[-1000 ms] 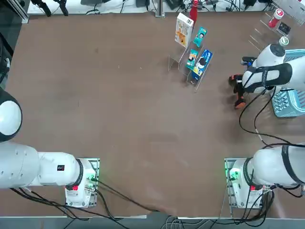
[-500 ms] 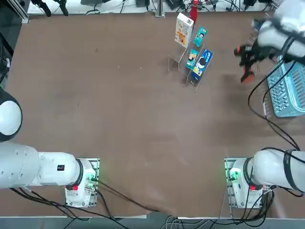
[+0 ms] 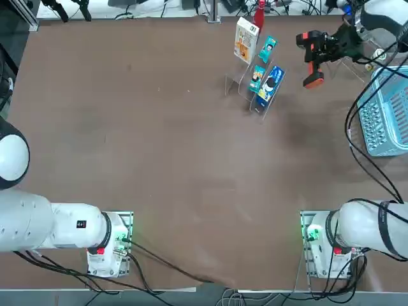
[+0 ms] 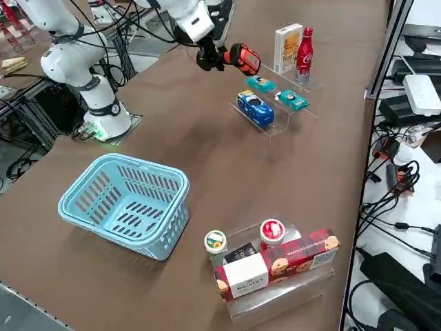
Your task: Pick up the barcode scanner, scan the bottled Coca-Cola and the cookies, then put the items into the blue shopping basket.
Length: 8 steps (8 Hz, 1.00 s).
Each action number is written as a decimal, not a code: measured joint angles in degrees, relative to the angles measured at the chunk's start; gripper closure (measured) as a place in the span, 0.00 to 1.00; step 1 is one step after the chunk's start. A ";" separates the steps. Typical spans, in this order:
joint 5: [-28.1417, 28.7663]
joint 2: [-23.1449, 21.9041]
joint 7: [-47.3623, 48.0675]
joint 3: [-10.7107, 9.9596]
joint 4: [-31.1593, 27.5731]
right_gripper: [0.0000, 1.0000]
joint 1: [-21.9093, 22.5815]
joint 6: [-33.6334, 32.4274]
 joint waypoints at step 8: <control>41.02 16.40 -22.56 -0.22 0.63 0.56 1.30 1.37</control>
